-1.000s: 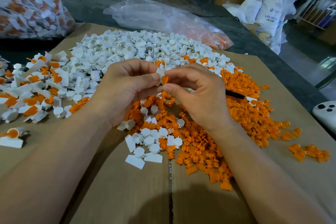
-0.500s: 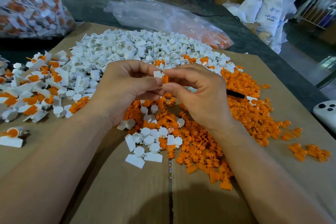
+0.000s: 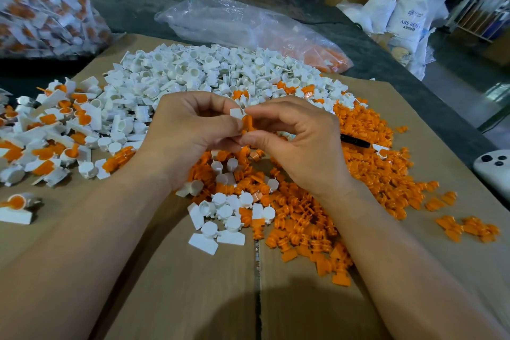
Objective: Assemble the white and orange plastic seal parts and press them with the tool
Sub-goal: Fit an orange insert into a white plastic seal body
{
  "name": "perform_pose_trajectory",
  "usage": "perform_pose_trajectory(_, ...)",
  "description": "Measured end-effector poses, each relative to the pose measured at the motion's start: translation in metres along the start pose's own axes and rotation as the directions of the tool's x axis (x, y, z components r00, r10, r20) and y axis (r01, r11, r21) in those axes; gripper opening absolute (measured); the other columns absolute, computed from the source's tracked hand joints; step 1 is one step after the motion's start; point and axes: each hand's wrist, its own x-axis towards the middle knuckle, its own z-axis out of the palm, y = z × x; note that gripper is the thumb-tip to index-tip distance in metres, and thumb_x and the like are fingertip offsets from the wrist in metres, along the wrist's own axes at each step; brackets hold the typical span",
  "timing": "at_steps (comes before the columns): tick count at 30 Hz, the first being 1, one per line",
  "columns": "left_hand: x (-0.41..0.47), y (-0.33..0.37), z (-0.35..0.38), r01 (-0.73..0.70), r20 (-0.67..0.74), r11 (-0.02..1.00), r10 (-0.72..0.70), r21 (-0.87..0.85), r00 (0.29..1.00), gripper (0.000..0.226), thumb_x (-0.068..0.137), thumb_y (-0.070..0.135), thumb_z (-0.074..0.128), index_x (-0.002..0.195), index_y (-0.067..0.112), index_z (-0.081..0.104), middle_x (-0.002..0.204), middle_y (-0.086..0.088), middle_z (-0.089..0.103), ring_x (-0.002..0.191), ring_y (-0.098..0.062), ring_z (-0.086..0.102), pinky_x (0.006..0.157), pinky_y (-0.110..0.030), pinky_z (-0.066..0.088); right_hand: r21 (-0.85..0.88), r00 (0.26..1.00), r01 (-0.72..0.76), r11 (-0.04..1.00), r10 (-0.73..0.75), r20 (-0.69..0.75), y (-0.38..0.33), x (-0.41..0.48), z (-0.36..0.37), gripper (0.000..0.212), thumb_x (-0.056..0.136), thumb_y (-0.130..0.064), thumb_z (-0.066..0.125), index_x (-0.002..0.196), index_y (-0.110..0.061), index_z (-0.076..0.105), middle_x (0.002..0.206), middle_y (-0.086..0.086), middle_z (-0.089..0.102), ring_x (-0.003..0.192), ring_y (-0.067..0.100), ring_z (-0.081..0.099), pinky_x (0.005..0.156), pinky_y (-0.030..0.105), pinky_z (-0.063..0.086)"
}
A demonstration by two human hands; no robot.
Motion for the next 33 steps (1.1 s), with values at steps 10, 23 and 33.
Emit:
perform_pose_trajectory(10,-0.0022,0.0026,0.0012,0.022,0.020,0.999,-0.022,-0.030,1.000,0.029,0.074,-0.013,0.062,0.058,0.012,0.067,0.055,-0.005,0.065,0.048,-0.014,0.062,0.048,-0.019,0.052,0.038,1.000,-0.013,0.999,0.013,-0.013,0.0003,-0.0006,-0.0007,0.032,0.070,-0.009,0.074,0.100,-0.005,0.067,0.086,-0.007,0.060,0.080,0.009,0.062,0.073,0.022,0.054)
perform_pose_trajectory(23,-0.0021,0.0047,-0.0012,0.051,0.058,0.996,-0.046,-0.077,0.997,0.021,0.067,-0.006,0.065,0.056,0.011,0.070,0.054,-0.004,0.066,0.046,-0.012,0.062,0.047,-0.018,0.051,0.116,1.000,-0.006,0.993,0.007,-0.012,-0.0004,-0.0001,-0.0017,0.045,0.068,-0.006,0.076,0.108,-0.015,0.058,0.088,-0.004,0.061,0.083,0.009,0.063,0.076,0.021,0.054)
perform_pose_trajectory(33,-0.0035,0.0069,-0.0018,0.072,0.070,0.996,-0.068,-0.059,0.995,0.016,0.063,-0.007,0.067,0.060,0.009,0.068,0.055,-0.007,0.066,0.046,-0.014,0.062,0.045,-0.017,0.051,0.109,0.998,0.051,0.993,-0.056,0.040,-0.0011,0.0014,-0.0038,0.031,0.073,-0.007,0.071,0.102,-0.013,0.063,0.084,-0.007,0.061,0.080,0.013,0.064,0.072,0.029,0.055)
